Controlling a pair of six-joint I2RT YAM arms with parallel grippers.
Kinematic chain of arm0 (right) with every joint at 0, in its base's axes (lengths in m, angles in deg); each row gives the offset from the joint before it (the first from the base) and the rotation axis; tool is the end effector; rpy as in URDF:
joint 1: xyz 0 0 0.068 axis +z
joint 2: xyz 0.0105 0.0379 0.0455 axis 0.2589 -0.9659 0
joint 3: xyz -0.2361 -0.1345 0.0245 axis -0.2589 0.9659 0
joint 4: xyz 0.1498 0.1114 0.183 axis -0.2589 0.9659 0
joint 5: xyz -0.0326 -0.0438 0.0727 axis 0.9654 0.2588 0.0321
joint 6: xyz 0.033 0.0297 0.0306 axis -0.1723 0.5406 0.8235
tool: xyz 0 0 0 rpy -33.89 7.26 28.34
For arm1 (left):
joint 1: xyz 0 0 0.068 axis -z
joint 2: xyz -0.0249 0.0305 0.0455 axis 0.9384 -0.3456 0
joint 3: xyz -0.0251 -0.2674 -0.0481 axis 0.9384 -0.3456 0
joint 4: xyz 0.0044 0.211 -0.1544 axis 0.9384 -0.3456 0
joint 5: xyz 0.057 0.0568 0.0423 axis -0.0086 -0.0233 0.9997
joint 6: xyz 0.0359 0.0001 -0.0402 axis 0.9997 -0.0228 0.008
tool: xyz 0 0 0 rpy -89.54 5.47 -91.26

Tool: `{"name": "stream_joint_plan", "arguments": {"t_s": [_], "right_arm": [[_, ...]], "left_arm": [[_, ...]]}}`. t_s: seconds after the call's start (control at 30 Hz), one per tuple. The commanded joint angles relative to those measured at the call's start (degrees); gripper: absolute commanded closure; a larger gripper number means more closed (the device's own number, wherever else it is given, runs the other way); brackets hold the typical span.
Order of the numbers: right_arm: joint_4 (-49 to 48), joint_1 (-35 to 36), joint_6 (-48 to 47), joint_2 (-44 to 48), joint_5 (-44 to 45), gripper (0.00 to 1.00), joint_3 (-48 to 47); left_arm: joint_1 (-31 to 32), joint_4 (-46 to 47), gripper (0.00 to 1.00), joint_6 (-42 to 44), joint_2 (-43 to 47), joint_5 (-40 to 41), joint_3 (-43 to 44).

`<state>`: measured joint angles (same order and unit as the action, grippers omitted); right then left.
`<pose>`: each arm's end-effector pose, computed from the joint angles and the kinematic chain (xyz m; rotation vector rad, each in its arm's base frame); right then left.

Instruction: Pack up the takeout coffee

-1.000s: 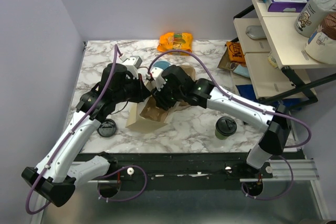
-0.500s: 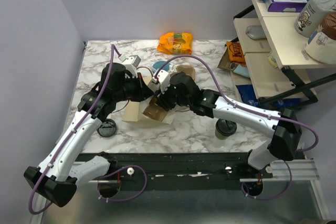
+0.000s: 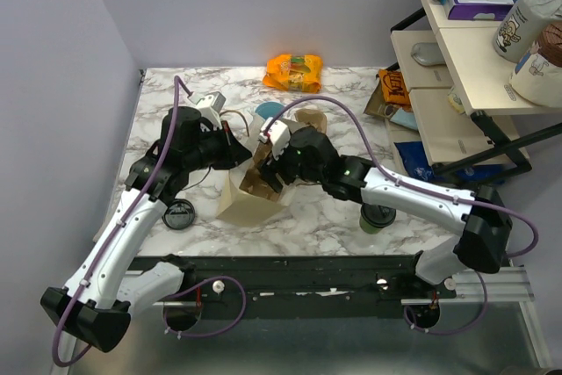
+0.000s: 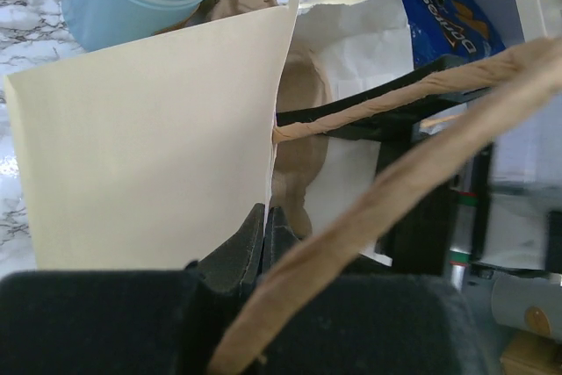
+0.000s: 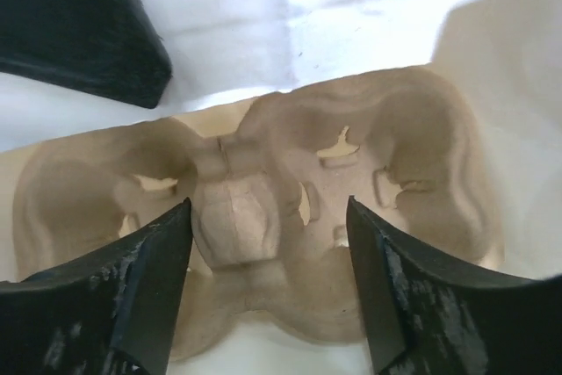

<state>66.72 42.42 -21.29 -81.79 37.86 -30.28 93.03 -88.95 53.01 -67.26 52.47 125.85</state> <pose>0.1934 0.2989 0.3065 -1.0429 1.7873 0.5110 0.1841 -0.0915 0.3720 0.0271 2.1837 -0.9173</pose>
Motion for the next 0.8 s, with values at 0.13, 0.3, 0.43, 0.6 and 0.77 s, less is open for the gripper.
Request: {"name": "stream_joint_plan", "arguments": {"t_s": [0.13,0.3,0.43,0.6,0.77], "right_arm": [[3.2,0.3,2.2,8.4,-2.2,0.18,-3.9],[5.5,0.2,3.0,11.7,-0.9,0.16,-4.9],[9.2,0.3,3.8,14.9,2.4,0.13,-6.7],[15.5,0.3,7.3,18.5,10.5,0.08,-10.3],[15.7,0.3,8.5,23.6,12.7,0.00,-10.2]], "left_arm": [[-0.5,-0.4,1.00,0.3,1.8,2.6,0.7],[-0.5,-0.3,1.00,0.1,1.4,2.4,0.5],[-0.4,-0.5,1.00,-0.1,1.2,3.1,0.7],[-0.4,-1.1,1.00,-0.7,0.7,4.1,1.2],[-0.4,-2.2,1.00,-1.7,0.1,5.9,1.4]]}}
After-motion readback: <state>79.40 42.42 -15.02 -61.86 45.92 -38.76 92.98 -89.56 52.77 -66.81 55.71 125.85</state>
